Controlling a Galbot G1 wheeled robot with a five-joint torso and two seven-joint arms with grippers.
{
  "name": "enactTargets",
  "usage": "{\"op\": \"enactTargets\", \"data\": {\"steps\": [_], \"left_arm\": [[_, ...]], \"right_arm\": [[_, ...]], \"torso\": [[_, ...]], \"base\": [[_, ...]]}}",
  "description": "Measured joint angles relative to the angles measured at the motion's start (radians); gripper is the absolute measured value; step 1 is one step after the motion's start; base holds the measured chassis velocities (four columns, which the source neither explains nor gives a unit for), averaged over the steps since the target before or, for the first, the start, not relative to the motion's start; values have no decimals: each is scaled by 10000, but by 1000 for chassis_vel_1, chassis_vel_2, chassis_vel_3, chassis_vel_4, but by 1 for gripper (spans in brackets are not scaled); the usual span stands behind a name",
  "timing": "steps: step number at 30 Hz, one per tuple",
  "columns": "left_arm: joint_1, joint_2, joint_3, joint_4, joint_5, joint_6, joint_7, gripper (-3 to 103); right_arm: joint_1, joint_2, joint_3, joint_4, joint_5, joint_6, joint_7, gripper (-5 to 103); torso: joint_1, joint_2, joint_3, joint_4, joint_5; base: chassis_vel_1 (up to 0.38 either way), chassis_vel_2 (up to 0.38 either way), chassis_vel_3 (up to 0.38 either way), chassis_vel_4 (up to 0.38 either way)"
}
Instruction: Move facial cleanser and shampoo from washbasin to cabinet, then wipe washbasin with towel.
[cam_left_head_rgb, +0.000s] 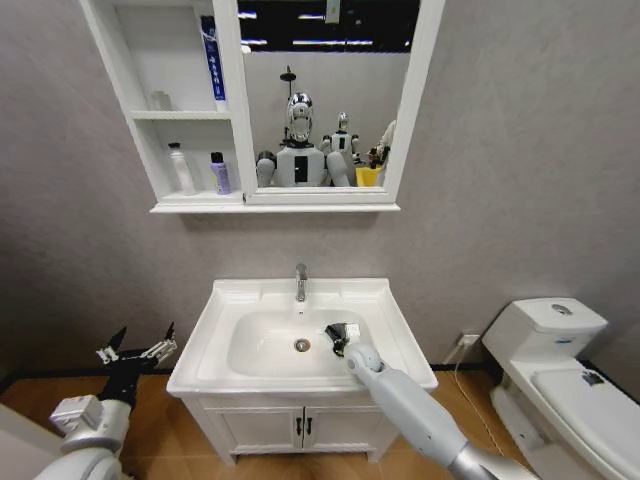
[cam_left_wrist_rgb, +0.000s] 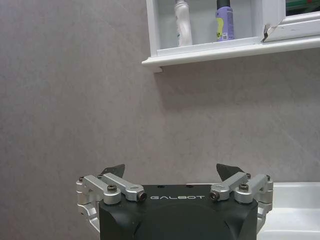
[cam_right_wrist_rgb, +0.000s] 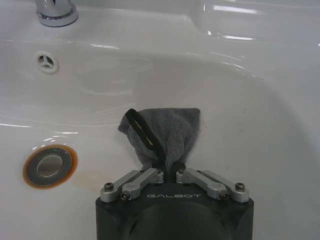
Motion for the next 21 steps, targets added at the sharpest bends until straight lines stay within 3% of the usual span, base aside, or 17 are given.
{"op": "enactTargets", "data": {"steps": [21], "left_arm": [[0, 0, 0, 0, 0, -1, 0, 100]], "right_arm": [[414, 1433, -217, -1633, -932, 397, -677, 6]], "torso": [[0, 1, -1, 5, 1]], "base": [[0, 0, 0, 0]]}}
